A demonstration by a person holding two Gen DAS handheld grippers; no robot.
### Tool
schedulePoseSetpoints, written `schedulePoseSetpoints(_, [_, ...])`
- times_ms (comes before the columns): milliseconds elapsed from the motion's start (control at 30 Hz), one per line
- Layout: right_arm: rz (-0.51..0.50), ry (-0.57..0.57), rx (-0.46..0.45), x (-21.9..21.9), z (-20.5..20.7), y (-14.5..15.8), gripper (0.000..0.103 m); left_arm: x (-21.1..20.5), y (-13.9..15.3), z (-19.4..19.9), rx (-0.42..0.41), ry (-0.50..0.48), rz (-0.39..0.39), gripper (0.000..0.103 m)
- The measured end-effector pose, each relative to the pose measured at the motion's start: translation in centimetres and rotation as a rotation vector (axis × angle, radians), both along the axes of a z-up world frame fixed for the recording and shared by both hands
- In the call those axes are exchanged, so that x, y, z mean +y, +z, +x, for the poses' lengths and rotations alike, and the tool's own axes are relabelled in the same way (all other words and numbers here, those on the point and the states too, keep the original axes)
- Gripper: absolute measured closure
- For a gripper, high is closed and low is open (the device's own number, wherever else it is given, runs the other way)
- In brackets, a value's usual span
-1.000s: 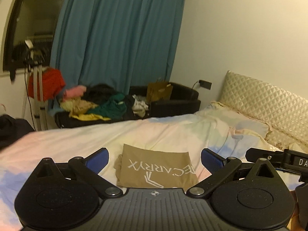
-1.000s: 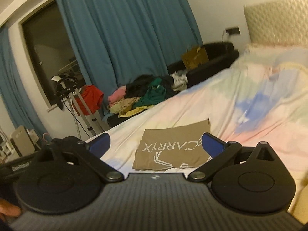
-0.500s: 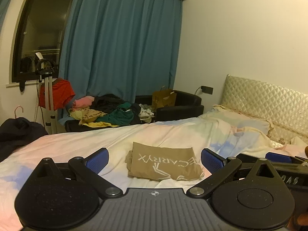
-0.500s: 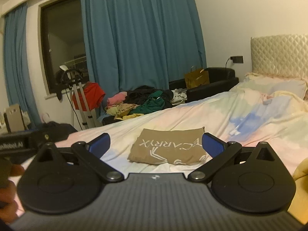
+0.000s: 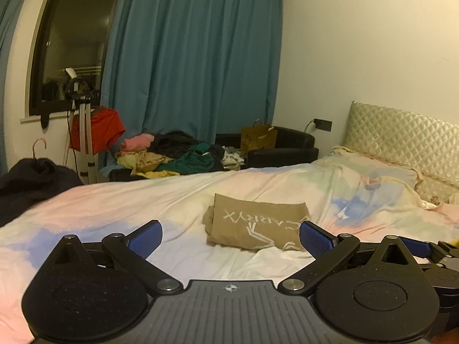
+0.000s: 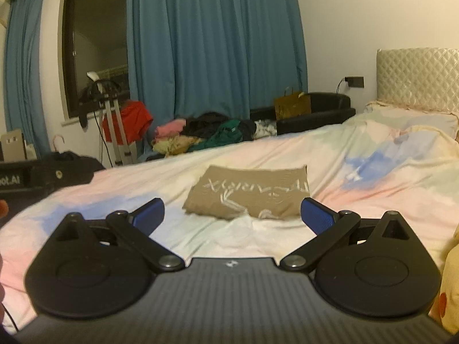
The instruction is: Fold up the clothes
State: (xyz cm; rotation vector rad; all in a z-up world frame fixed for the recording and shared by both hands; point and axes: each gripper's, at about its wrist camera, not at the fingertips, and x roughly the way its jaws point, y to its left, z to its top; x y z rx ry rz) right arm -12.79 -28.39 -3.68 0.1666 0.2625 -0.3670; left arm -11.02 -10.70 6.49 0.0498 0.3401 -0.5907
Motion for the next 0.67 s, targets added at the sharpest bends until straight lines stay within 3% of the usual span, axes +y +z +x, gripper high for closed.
schedulePoseSetpoints(300, [-0.018,-0.016,0.000,0.1,0.0,-0.4,0.000,0.7,-2.4,0.6,0.027,0.020,0.033,0.000])
schedulePoseSetpoints(667, [-0.009,-0.019,-0.003,-0.1,-0.1,-0.3,0.000,0.9,-2.8,0.8,0.026,0.016,0.030,0.000])
